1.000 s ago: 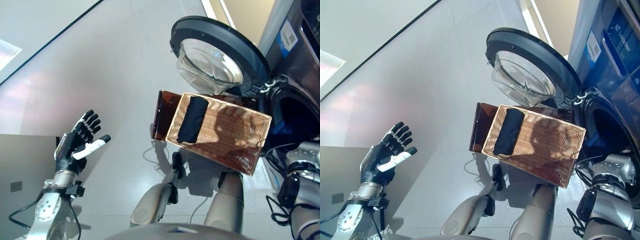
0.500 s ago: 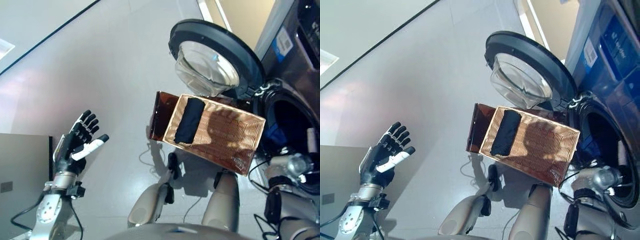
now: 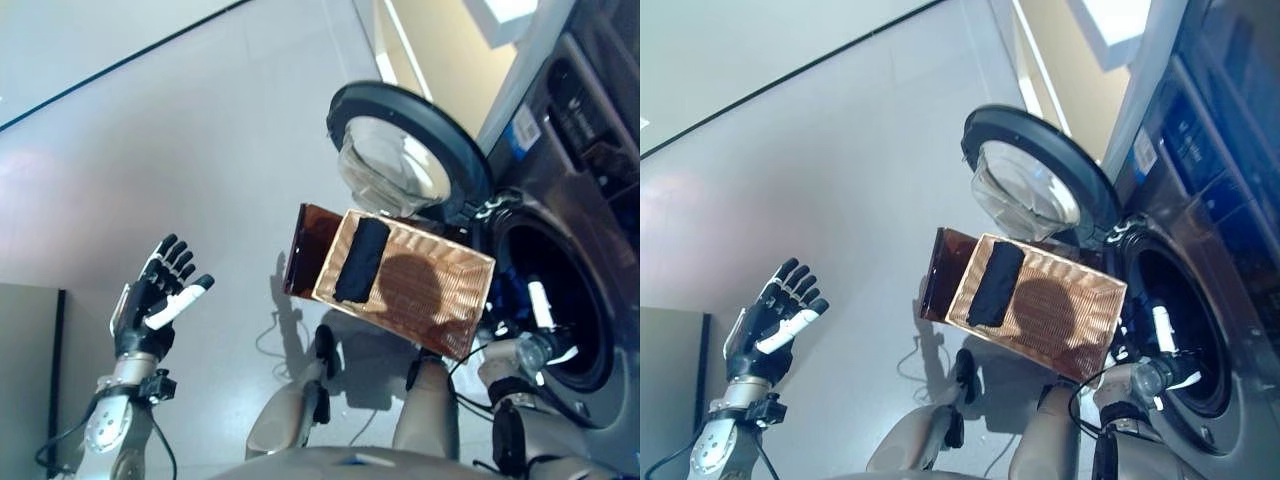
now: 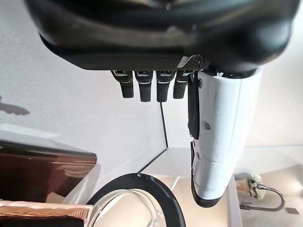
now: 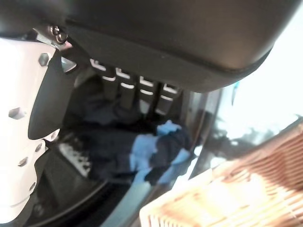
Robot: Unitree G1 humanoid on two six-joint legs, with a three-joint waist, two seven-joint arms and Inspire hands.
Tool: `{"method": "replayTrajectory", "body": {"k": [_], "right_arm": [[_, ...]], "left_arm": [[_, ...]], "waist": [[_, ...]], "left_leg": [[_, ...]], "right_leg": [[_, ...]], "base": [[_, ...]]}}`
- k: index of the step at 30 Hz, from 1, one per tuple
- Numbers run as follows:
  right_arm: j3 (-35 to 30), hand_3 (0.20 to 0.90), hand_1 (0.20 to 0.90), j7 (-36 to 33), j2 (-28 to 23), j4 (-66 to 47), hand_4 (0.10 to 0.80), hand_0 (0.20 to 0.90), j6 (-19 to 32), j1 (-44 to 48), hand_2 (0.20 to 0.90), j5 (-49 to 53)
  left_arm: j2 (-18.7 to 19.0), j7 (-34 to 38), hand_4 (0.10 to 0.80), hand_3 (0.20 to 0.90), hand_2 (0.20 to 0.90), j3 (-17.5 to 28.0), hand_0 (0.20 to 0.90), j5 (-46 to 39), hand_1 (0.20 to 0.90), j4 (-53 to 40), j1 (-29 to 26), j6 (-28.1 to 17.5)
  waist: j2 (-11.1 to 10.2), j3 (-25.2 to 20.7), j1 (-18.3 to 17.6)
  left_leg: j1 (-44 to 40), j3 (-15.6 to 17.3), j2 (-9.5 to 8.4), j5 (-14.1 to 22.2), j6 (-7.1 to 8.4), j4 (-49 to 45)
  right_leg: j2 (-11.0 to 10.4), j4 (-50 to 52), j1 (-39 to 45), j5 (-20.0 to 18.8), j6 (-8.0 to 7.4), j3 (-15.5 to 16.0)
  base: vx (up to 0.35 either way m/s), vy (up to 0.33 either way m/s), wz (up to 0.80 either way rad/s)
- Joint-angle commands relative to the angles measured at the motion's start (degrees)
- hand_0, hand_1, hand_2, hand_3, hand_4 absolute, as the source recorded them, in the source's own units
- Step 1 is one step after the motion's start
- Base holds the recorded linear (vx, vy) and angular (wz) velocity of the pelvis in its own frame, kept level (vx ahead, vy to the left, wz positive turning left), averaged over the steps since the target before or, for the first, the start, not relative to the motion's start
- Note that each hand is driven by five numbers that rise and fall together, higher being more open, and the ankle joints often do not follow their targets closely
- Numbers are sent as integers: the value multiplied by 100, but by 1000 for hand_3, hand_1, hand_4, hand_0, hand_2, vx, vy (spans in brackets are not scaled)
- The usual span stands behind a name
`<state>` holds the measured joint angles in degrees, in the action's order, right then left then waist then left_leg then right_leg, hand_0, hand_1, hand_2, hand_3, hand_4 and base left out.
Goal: Pick up the clothes and place them into the washing machine
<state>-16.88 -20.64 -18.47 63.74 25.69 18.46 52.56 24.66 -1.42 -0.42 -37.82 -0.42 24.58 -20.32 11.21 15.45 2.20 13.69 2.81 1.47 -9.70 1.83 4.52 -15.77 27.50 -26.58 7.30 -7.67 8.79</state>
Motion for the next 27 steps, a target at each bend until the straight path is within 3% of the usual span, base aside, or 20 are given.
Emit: {"method": "replayTrajectory", "body": {"k": [1, 10, 20, 27], "right_arm": [[232, 900, 900, 193, -224, -296, 800, 900, 110, -133, 900, -198], [491, 900, 900, 46, 10, -74, 800, 900, -72, -292, 900, -672], [638, 900, 900, 212, 501, -137, 800, 900, -66, -571, 900, -485], [1313, 900, 900, 79, 610, -240, 800, 900, -336, -805, 900, -1544]], "left_arm": [[-107, 0, 800, 900, 900, 538, 900, 40, 900, -130, -94, -469], [-246, 15, 800, 900, 900, 501, 900, 290, 900, 114, -41, -390], [-433, 33, 800, 900, 900, 594, 900, 416, 900, 138, 86, -331], [-543, 91, 800, 900, 900, 579, 900, 602, 900, 209, 189, -313]], "waist": [[-20, -207, -22], [-304, -465, -26], [-548, -749, -47], [-740, -961, 2]], "left_leg": [[-393, -254, 630, 267, 803, 48], [-734, -277, 805, 317, 816, 48], [-1076, -198, 895, 420, 798, 48], [-1328, -124, 961, 499, 777, 48]], "right_leg": [[-307, -1022, 606, -763, -470, -230], [-135, -1699, 1332, -868, -452, 16], [42, -2248, 1907, -996, -431, 134], [144, -2517, 2260, -1076, -426, 199]], "base": [[69, -75, -7], [82, -58, -5], [85, -34, -5], [79, -28, -10]]}}
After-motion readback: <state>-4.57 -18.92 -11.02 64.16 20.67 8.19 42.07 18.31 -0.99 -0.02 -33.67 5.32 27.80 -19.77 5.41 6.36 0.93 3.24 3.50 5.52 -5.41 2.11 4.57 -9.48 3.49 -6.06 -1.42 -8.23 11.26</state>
